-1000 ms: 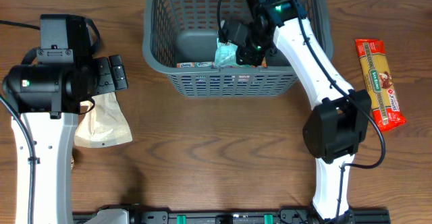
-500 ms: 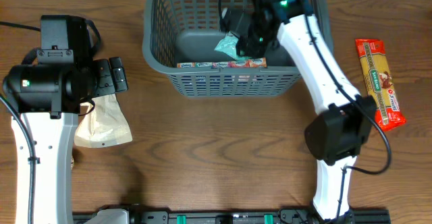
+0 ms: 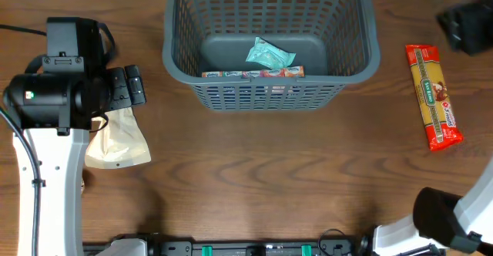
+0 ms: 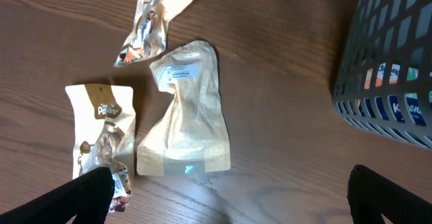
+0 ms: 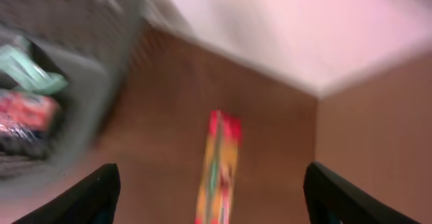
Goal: Pack container
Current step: 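Move the right gripper to the red spaghetti package and grasp it, then lift the spaghetti package and lower it into the basket, then open the right gripper and withdraw it to the upper right, then lower the left gripper onto a beige pouch and grasp it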
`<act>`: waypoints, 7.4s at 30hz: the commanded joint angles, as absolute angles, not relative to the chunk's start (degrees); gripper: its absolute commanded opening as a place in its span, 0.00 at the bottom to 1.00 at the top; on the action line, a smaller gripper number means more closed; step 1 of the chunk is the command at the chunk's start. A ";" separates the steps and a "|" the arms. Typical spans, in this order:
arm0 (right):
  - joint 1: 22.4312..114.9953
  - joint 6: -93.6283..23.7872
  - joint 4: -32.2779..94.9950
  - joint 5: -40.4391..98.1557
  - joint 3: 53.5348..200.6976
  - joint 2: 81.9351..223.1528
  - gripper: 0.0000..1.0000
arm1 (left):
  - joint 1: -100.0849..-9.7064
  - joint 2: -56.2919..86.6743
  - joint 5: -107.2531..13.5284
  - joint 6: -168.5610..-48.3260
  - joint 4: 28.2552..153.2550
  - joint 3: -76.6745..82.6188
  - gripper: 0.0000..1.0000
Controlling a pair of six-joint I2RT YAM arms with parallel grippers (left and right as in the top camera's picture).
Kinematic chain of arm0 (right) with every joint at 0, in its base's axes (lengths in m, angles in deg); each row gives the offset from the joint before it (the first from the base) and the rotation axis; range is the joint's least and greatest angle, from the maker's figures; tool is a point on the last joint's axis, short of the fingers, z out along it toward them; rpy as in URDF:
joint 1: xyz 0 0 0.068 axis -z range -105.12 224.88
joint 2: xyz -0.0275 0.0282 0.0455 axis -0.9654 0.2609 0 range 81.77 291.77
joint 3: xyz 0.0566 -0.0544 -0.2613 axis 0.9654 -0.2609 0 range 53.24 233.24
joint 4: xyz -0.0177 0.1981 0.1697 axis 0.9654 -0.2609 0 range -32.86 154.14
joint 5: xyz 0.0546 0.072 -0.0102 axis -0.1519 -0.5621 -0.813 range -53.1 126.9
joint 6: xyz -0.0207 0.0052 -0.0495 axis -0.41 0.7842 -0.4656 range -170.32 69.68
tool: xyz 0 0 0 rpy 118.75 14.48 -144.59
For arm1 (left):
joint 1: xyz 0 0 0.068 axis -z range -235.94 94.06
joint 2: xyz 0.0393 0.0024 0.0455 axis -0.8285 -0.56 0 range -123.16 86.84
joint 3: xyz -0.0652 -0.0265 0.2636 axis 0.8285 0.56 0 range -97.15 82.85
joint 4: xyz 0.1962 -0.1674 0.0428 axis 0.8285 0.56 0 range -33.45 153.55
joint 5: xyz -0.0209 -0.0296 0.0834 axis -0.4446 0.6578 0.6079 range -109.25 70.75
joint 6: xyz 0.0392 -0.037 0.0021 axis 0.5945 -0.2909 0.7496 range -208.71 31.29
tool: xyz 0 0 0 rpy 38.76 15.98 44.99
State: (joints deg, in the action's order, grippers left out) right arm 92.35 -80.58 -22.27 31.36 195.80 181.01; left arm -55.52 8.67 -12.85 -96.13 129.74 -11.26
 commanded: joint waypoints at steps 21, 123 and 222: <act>107.52 -79.40 -18.09 36.72 185.07 210.04 0.99 | -55.76 8.71 -12.61 -95.36 129.15 -11.13 1.00; 76.44 -80.97 -13.39 24.34 210.42 192.66 0.01 | -55.76 8.71 -12.63 -95.34 128.67 -11.13 1.00; 92.02 -63.92 -32.96 24.10 209.88 225.27 0.99 | -69.64 -22.44 -13.79 -82.38 114.28 -0.46 0.98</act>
